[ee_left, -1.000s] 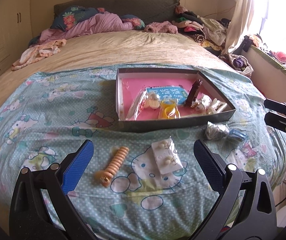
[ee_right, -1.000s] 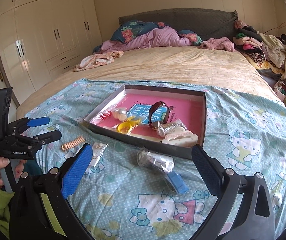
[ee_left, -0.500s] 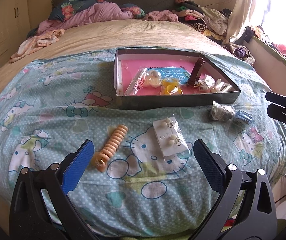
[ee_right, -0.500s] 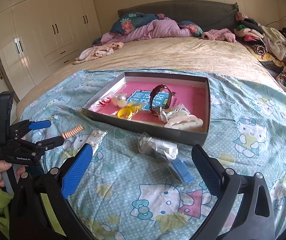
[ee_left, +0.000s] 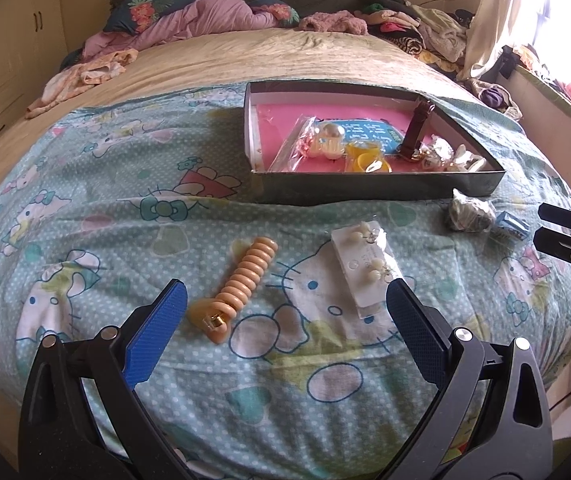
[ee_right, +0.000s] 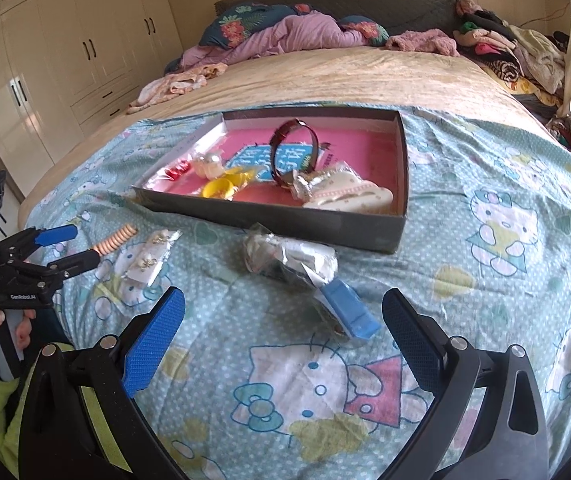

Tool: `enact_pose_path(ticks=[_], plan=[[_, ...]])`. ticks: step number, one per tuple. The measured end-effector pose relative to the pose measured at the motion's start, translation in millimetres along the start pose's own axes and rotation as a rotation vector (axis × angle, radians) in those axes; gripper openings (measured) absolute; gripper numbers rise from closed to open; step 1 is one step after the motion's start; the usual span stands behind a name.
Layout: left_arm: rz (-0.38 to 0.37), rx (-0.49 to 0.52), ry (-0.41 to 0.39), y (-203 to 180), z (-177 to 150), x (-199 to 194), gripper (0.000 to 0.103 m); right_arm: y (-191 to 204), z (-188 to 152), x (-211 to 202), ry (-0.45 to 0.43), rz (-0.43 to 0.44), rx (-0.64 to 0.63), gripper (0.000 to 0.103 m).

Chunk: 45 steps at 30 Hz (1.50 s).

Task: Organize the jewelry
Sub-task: 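Grasp the orange coiled hair tie with the left tool while the right tool grasps the blue box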

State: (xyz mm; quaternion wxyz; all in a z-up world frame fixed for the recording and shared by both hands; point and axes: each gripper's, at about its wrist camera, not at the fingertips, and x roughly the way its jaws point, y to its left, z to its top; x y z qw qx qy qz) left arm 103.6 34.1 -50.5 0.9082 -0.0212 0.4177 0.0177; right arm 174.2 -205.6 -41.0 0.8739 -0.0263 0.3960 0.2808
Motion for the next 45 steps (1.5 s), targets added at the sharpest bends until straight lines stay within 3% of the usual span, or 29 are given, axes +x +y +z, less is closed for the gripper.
enact_pose_path(ticks=[10, 13, 18, 21, 23, 26, 32, 34, 45], plan=[[0.005, -0.055, 0.05, 22, -1, 15, 0.093, -23, -14, 29, 0.062, -0.033, 0.031, 0.097], [-0.006, -0.082, 0.063, 29, 0, 19, 0.093, -26, -15, 38, 0.076, -0.043, 0.019, 0.083], [-0.025, -0.139, 0.088, 41, -2, 29, 0.093, -26, -11, 48, 0.064, -0.062, -0.014, 0.078], [-0.026, -0.145, 0.098, 42, -1, 36, 0.093, -26, -8, 52, 0.055, -0.069, -0.033, 0.069], [-0.018, -0.138, 0.107, 41, -1, 41, 0.088, -28, -7, 53, 0.05, -0.06, -0.032, 0.057], [0.0, -0.119, 0.114, 38, 1, 46, 0.072, -29, -7, 55, 0.057, -0.018, -0.034, 0.04], [-0.001, -0.067, 0.11, 29, 2, 48, 0.033, -30, -8, 52, 0.055, 0.016, -0.015, 0.038], [-0.021, -0.05, 0.105, 25, 1, 46, 0.013, -29, -8, 49, 0.051, 0.027, -0.008, 0.038], [-0.11, -0.048, 0.05, 11, 1, 18, 0.01, -13, -8, 26, 0.029, 0.092, -0.019, 0.037]])
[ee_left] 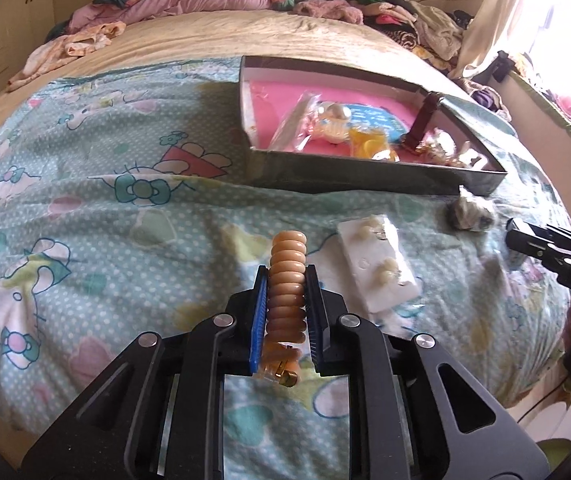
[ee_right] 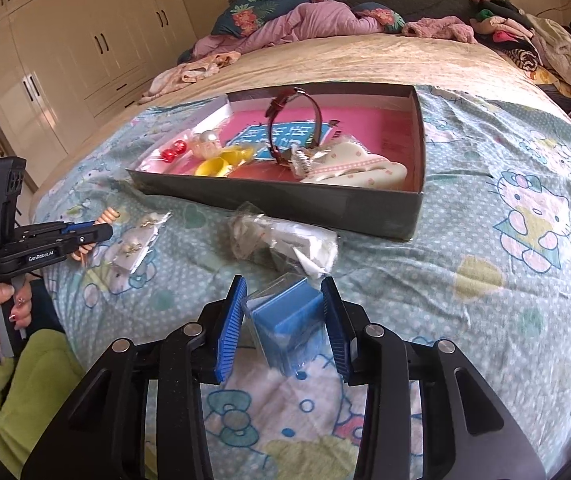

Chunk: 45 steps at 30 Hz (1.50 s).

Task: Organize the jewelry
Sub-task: 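Grasp the orange coiled hair tie with the left tool while the right tool grasps the blue box, then carry the coiled hair tie and blue box over the pink tray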

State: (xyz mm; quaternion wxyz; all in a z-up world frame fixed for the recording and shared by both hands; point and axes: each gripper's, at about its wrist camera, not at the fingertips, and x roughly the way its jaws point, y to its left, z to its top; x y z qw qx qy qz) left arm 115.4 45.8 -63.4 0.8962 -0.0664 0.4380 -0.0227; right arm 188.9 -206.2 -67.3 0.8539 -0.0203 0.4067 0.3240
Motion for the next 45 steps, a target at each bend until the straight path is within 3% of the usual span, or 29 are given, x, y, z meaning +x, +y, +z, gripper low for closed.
enact_pose_path(ticks=[22, 45], plan=[[-0.065, 0.041, -0.095, -34, 20, -39, 0.011, 37, 19, -30, -0.073, 0.072, -0.077, 0.037], [-0.088, 0.079, -0.133, -51, 70, -24, 0.011, 44, 80, -38, -0.192, 0.074, -0.149, 0.037]])
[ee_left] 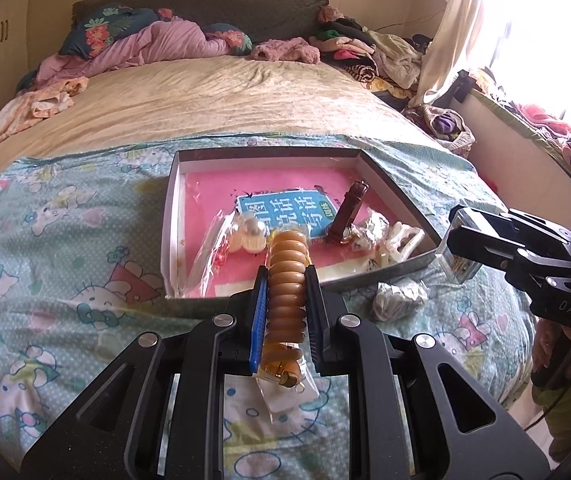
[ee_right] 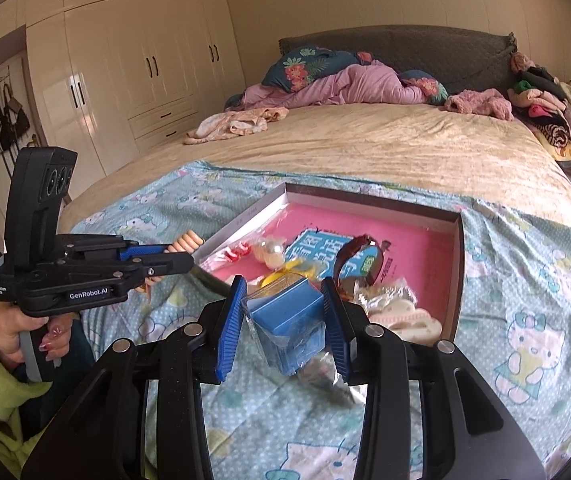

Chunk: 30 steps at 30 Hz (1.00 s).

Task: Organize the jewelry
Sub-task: 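Carry the coiled hair tie and blue box over the pink tray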

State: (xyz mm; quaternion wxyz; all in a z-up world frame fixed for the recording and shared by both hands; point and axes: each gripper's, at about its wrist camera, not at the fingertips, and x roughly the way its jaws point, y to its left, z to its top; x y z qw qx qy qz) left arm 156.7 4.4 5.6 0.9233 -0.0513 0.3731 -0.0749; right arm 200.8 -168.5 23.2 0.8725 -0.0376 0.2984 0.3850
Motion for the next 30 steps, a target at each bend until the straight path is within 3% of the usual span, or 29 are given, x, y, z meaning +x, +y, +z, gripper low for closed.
enact_pose_path(ticks=[19, 30], plan=[[-0.012, -0.002, 0.022, 1, 23, 36, 0.011, -31, 22, 15, -0.04, -0.046, 0.023, 0.037], [-0.004, -0.007, 0.076, 5, 24, 72, 0.011, -45, 12, 53, 0.019, -0.026, 0.074, 0.037]])
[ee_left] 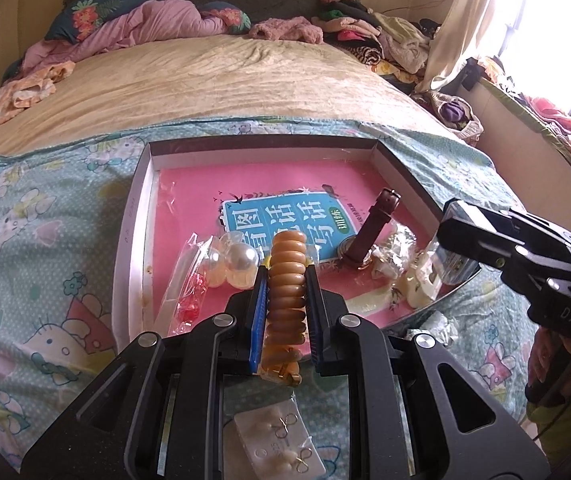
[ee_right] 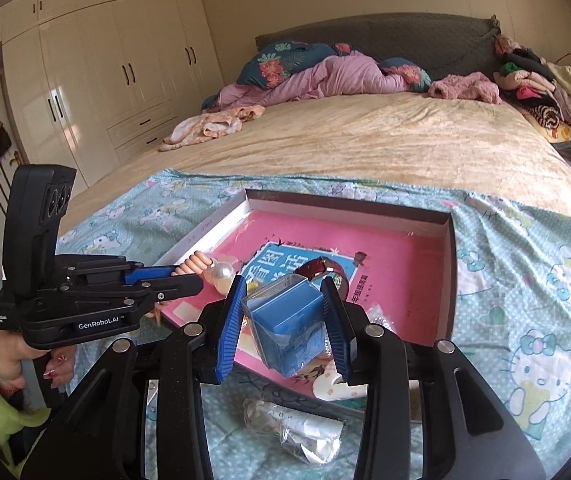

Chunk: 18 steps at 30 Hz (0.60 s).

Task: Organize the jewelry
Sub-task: 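Carry the coiled hair tie and blue box over the pink tray, then lower both items into the tray and open both tools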

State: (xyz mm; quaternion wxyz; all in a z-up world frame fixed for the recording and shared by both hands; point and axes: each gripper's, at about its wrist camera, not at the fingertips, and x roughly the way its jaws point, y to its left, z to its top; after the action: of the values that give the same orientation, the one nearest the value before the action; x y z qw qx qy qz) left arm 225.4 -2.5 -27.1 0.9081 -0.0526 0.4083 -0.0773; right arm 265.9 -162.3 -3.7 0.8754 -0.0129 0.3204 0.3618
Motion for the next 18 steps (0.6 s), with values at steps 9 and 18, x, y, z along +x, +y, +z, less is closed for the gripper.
enact_pose_path(ticks=[9, 18], plan=[[0.023, 0.009, 0.025, 2, -3, 14, 0.011, -6, -10, 31, 0.058, 0.01, 0.023, 0.037], [0.031, 0.01, 0.028, 2, -4, 16, 0.014, -15, -15, 26, 0.057, 0.005, 0.07, 0.058]])
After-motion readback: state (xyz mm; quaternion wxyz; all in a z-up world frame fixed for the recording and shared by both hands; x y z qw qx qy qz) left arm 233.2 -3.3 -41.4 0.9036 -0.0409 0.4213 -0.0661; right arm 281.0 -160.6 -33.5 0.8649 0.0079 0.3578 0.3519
